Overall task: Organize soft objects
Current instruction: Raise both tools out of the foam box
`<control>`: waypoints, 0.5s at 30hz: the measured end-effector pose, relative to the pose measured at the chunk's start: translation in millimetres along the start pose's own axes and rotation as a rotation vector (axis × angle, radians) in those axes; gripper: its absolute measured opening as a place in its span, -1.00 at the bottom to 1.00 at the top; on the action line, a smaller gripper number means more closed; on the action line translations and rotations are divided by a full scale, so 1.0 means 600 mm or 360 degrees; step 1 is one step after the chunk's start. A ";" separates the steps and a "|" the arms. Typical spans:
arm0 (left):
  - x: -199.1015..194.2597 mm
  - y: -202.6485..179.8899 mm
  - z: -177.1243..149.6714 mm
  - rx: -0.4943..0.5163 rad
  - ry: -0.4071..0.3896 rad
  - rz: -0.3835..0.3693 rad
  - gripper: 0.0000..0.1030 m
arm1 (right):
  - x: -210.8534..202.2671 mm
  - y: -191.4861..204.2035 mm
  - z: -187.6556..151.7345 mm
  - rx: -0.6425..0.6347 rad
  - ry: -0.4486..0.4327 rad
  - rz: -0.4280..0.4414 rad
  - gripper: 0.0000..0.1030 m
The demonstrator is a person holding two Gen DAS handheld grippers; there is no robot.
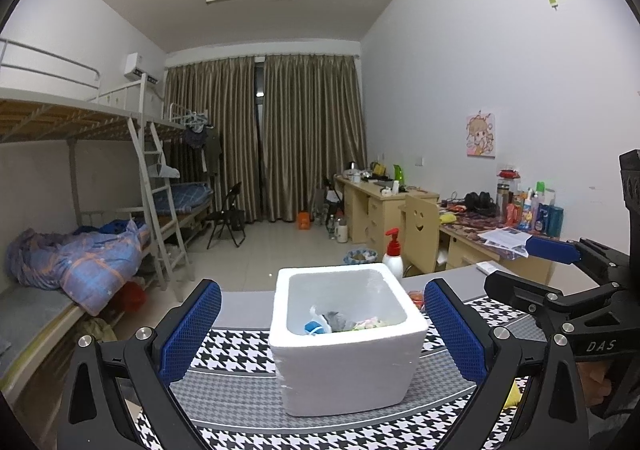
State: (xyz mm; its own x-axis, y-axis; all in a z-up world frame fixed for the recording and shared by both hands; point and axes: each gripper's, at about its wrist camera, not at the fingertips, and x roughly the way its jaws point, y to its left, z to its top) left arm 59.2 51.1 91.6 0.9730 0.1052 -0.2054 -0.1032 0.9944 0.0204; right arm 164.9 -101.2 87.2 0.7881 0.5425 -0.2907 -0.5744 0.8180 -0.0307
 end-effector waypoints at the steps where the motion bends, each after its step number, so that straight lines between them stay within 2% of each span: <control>1: -0.001 0.000 0.000 -0.0003 -0.0003 -0.0002 0.98 | -0.004 -0.001 -0.002 -0.0001 -0.0004 -0.0010 0.92; 15: -0.011 -0.020 -0.012 0.0010 -0.0009 -0.0068 0.98 | -0.034 -0.022 -0.031 0.0027 -0.0002 -0.0086 0.92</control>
State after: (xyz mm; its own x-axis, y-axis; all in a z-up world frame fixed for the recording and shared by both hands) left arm 52.7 38.8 85.5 0.9777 0.0625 -0.2005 -0.0602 0.9980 0.0178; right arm 152.1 -126.7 76.0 0.8184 0.4975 -0.2876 -0.5270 0.8493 -0.0305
